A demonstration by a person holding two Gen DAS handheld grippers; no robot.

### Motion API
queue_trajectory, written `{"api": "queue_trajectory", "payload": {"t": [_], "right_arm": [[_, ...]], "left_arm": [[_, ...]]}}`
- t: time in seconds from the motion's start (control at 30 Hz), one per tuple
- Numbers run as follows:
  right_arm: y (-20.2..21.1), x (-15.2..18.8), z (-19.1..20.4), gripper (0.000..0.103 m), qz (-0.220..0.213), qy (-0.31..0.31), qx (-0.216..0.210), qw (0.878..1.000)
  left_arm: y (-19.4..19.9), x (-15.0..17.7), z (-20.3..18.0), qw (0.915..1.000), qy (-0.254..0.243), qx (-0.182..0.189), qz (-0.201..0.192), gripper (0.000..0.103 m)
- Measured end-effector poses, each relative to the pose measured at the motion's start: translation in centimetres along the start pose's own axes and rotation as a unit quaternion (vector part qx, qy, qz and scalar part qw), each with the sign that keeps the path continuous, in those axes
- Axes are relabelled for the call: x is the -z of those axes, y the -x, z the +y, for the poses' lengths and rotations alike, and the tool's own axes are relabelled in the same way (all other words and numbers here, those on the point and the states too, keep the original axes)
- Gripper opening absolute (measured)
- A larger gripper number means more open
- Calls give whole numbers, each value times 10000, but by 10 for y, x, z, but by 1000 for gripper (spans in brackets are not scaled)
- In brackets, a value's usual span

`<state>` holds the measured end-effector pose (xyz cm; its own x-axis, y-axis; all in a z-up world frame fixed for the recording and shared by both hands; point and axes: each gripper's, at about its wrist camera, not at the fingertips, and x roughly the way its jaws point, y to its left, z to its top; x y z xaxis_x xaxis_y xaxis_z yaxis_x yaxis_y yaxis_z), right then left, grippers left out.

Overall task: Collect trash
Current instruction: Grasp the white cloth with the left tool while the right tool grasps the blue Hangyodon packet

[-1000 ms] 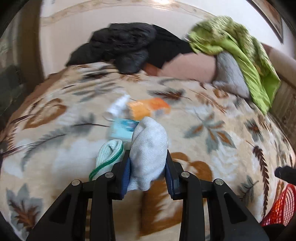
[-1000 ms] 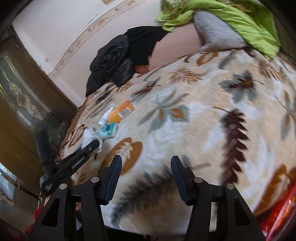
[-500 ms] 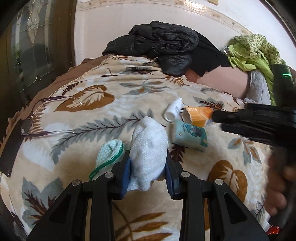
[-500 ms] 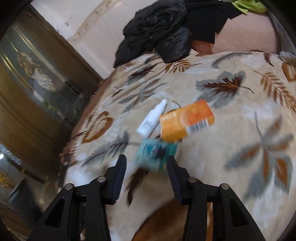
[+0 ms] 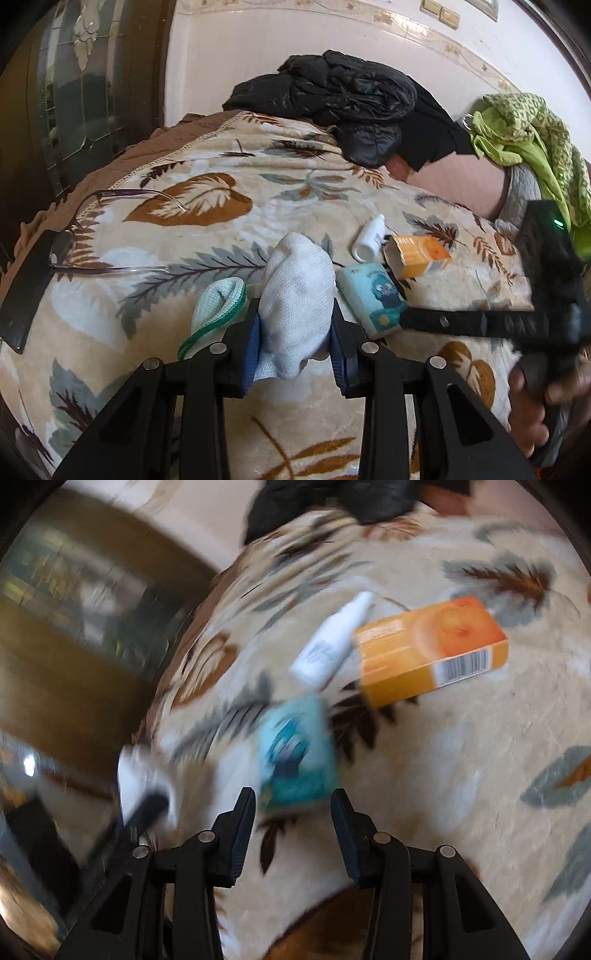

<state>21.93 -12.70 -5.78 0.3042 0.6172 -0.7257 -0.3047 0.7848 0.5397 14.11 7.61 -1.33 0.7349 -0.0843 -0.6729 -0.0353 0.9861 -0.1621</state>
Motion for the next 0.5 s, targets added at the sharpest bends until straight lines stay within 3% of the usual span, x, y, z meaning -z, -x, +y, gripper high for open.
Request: {"api": "queue_trajectory", "payload": {"t": [0.07,0.13,0.33,0.4,0.47,0.5], "right_arm": [[5,-2,10,68,-277,349,460,9979],[1,-7,19,73,-417,655,804,9937],[-39,-12,28,72,-175,869,993,9911],[-46,-6,32,49,-177,999,1310,9862],[-40,-2,30,36,-284,933,1357,9859],[-33,1,27,35,-338,809,1377,9866]], "left_arm": [[0,-1,2,10000,56,-36,-13,32],[1,0,3,9999,81,-93,-31,32],[4,-1,10,9994,159,-262,-135,32],[3,-1,11,9995,187,-237,-101,32],[3,-1,8,9996,146,-219,-103,32],[4,0,7,9997,115,-189,-104,32]]}}
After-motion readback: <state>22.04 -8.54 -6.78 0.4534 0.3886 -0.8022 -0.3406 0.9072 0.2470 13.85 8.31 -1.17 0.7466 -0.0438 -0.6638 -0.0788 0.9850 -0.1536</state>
